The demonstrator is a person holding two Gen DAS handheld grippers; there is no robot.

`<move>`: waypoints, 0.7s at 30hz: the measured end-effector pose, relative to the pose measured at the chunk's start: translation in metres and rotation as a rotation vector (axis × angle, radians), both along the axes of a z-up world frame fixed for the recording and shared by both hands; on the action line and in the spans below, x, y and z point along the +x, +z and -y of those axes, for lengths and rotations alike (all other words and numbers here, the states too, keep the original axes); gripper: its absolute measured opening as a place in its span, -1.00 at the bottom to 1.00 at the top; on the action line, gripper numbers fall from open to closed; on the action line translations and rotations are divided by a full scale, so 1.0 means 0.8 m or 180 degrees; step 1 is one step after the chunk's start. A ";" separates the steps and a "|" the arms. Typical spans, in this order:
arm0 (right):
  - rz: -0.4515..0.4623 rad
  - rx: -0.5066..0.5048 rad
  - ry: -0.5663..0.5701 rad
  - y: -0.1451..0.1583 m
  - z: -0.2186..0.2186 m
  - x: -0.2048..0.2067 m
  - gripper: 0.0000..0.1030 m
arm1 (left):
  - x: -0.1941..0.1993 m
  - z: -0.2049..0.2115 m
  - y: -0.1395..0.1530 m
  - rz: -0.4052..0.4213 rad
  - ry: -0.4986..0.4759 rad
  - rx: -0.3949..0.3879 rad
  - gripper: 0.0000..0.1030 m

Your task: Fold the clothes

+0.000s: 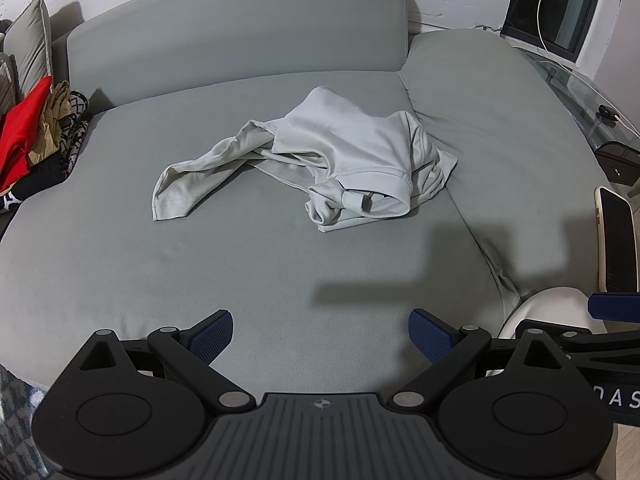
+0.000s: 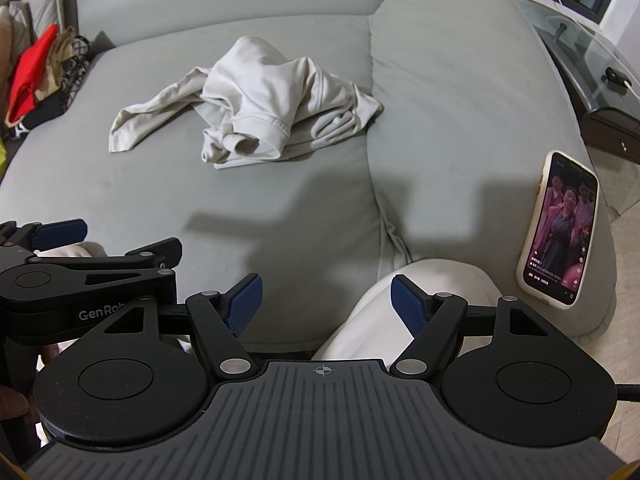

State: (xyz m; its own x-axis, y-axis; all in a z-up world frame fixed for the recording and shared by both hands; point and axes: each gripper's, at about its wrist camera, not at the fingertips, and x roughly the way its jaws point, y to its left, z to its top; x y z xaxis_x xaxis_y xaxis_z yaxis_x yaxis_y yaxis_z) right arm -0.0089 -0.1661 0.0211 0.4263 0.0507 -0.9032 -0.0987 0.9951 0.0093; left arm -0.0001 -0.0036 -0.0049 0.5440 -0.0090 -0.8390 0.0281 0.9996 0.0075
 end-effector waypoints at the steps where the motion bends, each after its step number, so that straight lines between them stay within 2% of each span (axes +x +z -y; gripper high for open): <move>1: -0.0001 0.0000 0.0000 0.000 0.000 0.000 0.48 | 0.000 0.000 0.000 -0.0001 0.0000 0.0000 0.84; 12: -0.0027 0.0007 0.0010 -0.001 0.001 0.002 0.49 | 0.001 -0.002 -0.002 -0.0026 0.0009 -0.0016 0.85; 15: -0.0041 0.0025 0.0023 -0.003 0.000 0.003 0.51 | 0.001 -0.007 -0.006 -0.0056 0.0056 -0.0070 0.92; 18: -0.0046 0.0070 0.0037 -0.005 0.000 0.004 0.60 | 0.003 -0.020 -0.014 -0.0167 0.0151 -0.0254 0.97; 21: -0.0057 0.0082 0.0081 -0.009 -0.004 0.006 0.60 | 0.006 -0.038 -0.022 -0.0296 0.0294 -0.0479 0.98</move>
